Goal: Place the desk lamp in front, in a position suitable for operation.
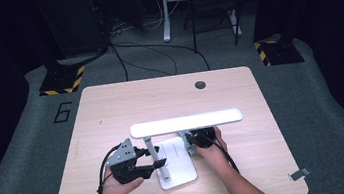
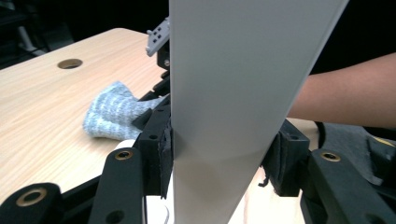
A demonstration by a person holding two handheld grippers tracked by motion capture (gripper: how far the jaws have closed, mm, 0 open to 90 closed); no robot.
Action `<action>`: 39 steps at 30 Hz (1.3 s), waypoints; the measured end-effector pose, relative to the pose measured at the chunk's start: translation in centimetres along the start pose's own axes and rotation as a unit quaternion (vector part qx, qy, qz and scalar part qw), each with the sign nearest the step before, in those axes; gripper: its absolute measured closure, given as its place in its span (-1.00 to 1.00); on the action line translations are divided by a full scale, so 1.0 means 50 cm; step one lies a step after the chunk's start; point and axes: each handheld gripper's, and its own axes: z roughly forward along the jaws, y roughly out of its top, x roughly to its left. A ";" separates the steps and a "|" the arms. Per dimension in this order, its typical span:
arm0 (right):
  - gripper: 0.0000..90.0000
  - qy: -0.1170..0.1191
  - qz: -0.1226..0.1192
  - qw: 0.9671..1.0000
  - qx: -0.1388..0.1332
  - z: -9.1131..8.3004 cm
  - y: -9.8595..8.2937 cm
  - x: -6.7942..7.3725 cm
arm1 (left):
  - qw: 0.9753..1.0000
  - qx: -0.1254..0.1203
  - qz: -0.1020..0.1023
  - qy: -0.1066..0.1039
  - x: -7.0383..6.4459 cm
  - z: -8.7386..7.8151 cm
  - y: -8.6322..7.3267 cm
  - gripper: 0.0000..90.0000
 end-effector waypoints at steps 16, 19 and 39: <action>0.39 0.023 -0.013 1.000 0.007 -0.010 -0.018 0.016 | 0.999 0.003 0.020 0.045 -0.024 0.003 0.000 0.18; 0.40 0.035 -0.017 0.999 0.002 -0.020 -0.030 0.019 | 0.999 0.001 0.018 0.045 -0.025 0.003 -0.001 0.18; 0.39 0.057 -0.065 0.996 -0.004 -0.155 -0.162 0.064 | 0.999 -0.007 0.011 0.048 -0.025 0.003 -0.006 0.18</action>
